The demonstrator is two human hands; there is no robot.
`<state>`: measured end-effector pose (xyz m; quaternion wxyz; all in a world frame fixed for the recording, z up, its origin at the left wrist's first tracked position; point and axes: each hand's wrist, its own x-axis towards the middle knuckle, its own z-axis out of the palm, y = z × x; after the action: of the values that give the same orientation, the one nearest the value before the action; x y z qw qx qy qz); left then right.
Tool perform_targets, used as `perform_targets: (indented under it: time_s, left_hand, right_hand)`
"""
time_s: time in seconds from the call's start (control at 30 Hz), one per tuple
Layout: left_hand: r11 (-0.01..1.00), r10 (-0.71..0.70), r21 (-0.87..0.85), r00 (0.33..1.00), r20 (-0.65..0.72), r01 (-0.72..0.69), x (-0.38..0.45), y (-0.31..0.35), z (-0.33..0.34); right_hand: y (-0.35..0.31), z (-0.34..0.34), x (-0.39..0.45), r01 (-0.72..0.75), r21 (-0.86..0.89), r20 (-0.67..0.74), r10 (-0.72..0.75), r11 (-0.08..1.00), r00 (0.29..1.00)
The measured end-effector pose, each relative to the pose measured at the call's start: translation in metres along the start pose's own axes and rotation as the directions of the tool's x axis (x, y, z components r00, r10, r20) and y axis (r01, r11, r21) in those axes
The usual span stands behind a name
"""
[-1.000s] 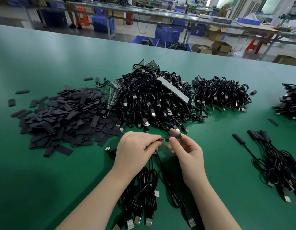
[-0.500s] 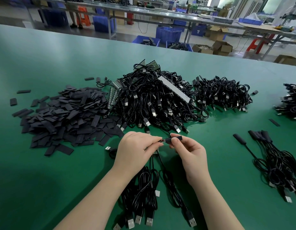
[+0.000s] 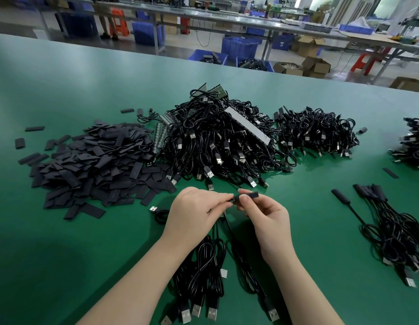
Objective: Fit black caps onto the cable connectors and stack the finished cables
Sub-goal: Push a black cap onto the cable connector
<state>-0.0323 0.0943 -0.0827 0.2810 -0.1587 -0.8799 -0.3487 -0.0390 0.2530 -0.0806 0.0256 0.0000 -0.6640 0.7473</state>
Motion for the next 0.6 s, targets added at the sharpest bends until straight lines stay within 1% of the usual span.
perform_targets:
  time_s: [0.13, 0.3, 0.4, 0.47, 0.6]
  left_hand:
    - [0.998, 0.065, 0.010, 0.998, -0.017, -0.065, -0.0014, -0.0004, 0.0029]
    - [0.997, 0.068, 0.023, 0.996, -0.052, -0.067, -0.0034, -0.0037, 0.0038]
    - [0.997, 0.066, 0.035, 0.997, -0.048, -0.065, -0.0029, -0.0020, 0.0032]
    - [0.999, 0.032, 0.027, 0.999, -0.029, -0.031, -0.0027, -0.0003, 0.0019]
    - [0.995, -0.096, 0.024, 0.995, 0.016, 0.096, 0.0000, 0.0045, -0.0002]
  right_hand:
    - [-0.0002, 0.0008, -0.0008, 0.000, 0.002, -0.006, 0.000, 1.000, 1.000]
    - [-0.0005, 0.0012, -0.0010, 0.002, -0.024, 0.018, -0.002, 1.000, 1.000]
    - [-0.0002, 0.0029, -0.0024, 0.011, -0.031, 0.038, -0.010, 0.999, 0.999]
    - [-0.0002, 0.0033, -0.0026, 0.007, -0.026, 0.052, -0.005, 1.000, 0.999]
    - [-0.0002, 0.0030, -0.0026, 0.002, -0.009, 0.034, -0.001, 1.000, 0.999]
